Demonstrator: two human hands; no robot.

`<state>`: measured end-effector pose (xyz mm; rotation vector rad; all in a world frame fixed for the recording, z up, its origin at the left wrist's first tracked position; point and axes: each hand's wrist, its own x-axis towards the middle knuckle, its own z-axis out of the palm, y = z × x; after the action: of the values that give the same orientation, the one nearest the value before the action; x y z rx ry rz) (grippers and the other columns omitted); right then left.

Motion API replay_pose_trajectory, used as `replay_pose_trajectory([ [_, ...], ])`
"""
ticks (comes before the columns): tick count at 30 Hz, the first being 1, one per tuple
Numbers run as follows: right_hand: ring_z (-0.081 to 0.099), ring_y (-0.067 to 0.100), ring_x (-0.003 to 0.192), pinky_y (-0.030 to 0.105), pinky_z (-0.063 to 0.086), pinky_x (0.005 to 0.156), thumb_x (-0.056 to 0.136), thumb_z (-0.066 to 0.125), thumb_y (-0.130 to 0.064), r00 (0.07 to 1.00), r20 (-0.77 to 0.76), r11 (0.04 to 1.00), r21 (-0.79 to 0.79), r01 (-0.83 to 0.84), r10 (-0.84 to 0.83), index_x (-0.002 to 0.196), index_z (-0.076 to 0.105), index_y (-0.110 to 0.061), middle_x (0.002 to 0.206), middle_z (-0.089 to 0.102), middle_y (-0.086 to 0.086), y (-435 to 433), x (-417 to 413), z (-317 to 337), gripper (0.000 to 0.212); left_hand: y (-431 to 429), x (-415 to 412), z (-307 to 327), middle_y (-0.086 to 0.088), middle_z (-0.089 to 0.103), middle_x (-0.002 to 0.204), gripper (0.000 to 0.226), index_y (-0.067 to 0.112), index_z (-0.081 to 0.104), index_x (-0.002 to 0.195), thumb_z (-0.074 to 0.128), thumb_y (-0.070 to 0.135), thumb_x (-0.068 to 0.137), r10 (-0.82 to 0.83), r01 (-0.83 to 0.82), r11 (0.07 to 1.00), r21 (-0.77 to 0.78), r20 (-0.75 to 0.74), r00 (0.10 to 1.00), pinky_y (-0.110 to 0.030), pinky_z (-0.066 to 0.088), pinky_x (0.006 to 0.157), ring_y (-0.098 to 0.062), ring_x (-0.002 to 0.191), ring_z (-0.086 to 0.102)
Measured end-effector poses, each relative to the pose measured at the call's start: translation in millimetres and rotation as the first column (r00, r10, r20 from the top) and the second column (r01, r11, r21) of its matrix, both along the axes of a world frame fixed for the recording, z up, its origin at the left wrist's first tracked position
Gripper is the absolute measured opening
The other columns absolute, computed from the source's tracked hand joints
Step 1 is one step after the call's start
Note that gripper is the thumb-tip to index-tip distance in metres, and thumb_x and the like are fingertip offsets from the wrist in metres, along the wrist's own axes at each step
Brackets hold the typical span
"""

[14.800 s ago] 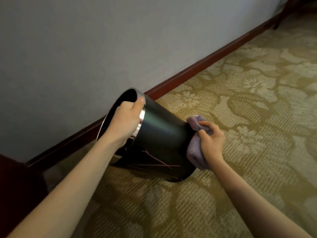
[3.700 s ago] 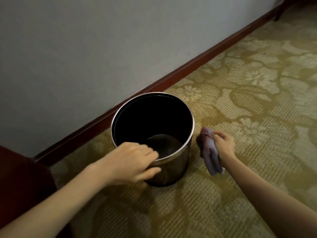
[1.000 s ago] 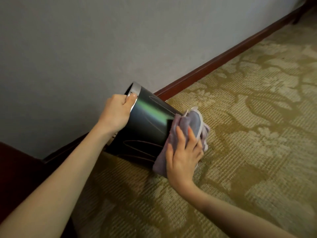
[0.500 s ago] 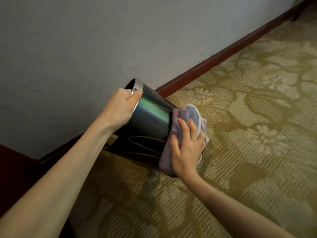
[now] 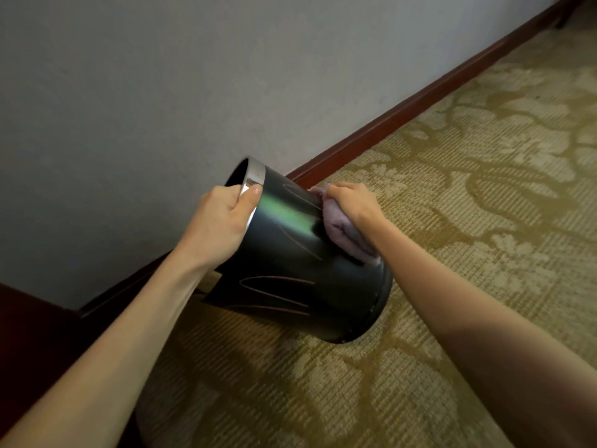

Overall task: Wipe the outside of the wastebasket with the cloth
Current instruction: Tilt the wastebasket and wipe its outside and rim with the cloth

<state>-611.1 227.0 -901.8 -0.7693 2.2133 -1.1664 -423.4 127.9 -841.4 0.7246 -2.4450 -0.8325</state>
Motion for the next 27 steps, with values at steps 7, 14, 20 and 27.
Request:
replay_pose_trajectory([
  [7,0.044,0.031,0.125,0.052,0.029,0.105,0.09,0.034,-0.041,0.924,-0.099,0.928,-0.089,0.362,-0.37,0.122,0.058,-0.035,0.137,0.051,-0.002,23,45,-9,0.04,-1,-10,3,0.006,0.028,0.048,0.054,0.014,0.029,0.052,0.044,0.032,0.1,0.02,-0.017,0.997,-0.076,0.038,0.999,-0.023,0.019,0.043,-0.007,0.042,0.026],
  [14,0.029,0.036,0.133,0.056,0.016,0.108,0.088,0.031,-0.042,0.818,-0.28,0.864,-0.173,0.472,-0.503,0.137,0.045,-0.025,0.148,0.038,0.006,42,123,-26,0.054,13,-39,12,0.002,0.027,0.046,0.056,0.017,0.026,0.048,0.045,0.028,0.099,0.009,0.0,0.992,-0.124,0.069,0.998,-0.022,0.022,0.041,-0.014,0.044,0.027],
  [20,0.024,0.039,0.129,0.06,0.026,0.102,0.087,0.037,-0.04,0.805,-0.395,0.896,-0.154,0.417,-0.442,0.137,0.045,-0.022,0.146,0.039,0.012,41,158,-37,0.054,14,-44,13,0.004,0.027,0.045,0.056,0.018,0.026,0.047,0.046,0.027,0.099,0.032,-0.025,0.995,-0.095,0.072,0.997,-0.021,0.021,0.039,-0.011,0.043,0.027],
  [27,0.022,0.035,0.136,0.053,0.01,0.107,0.085,0.021,-0.046,0.84,-0.339,0.905,-0.161,0.393,-0.424,0.143,0.038,-0.027,0.151,0.032,0.004,38,124,-15,0.063,15,-43,10,0.002,0.028,0.048,0.051,0.016,0.027,0.053,0.045,0.032,0.098,0.019,-0.015,0.998,-0.066,0.063,0.998,-0.034,0.023,0.045,-0.017,0.045,0.028],
])
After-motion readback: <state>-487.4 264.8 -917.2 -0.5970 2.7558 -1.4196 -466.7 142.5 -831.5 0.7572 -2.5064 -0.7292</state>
